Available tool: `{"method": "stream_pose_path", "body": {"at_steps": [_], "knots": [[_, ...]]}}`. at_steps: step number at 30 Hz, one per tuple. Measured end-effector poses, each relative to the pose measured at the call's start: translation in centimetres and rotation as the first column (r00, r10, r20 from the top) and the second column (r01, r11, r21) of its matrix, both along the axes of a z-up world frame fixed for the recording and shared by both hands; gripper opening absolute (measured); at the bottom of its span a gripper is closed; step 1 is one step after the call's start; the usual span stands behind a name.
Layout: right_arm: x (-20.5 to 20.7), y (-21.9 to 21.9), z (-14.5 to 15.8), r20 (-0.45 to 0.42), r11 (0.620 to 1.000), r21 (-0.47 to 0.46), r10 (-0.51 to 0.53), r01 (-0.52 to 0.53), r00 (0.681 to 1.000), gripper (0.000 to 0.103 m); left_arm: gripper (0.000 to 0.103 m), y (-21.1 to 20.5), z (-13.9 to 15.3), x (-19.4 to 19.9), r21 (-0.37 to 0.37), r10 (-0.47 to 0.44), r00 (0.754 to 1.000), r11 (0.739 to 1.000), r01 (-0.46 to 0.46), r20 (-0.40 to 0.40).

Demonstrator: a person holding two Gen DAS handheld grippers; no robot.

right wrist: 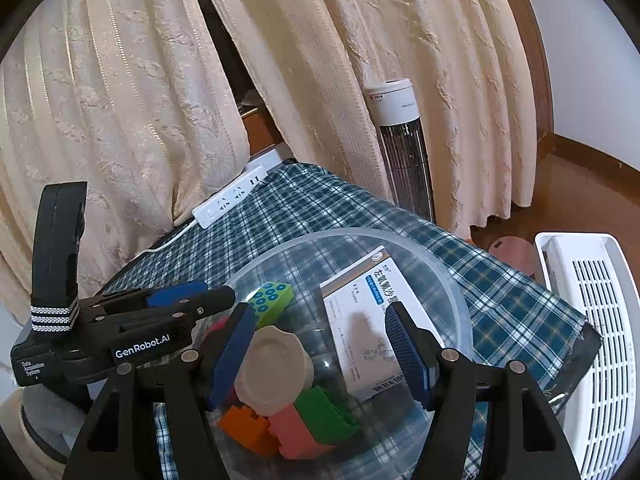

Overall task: Organize objects
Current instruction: 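Lower the dotted block into the bowl and open the left gripper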

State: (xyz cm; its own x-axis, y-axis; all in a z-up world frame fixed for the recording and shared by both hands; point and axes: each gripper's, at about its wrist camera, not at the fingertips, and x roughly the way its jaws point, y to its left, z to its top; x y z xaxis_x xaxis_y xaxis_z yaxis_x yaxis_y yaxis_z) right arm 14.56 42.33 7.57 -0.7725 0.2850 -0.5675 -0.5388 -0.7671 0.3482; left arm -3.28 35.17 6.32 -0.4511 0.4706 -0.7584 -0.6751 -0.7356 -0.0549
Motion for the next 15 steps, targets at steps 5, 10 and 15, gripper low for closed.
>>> {"method": "stream_pose_path", "body": {"at_steps": [5, 10, 15], "knots": [[-0.3, -0.8, 0.3, 0.001, 1.0, 0.008, 0.014, -0.014, 1.0, 0.071, 0.045, -0.9, 0.2, 0.3, 0.003, 0.008, 1.0, 1.0, -0.008, -0.003], [-0.5, -1.8, 0.8, -0.001, 0.999, 0.019, 0.028, -0.028, 1.0, 0.071, 0.06, -2.7, 0.7, 0.4, 0.018, 0.047, 0.999, 0.999, -0.047, -0.016], [-1.0, -3.2, 1.2, 0.001, 0.998, 0.027, 0.052, -0.052, 0.999, 0.073, 0.065, -4.7, 0.9, 0.3, 0.029, 0.09, 0.996, 0.996, -0.09, -0.011]]}}
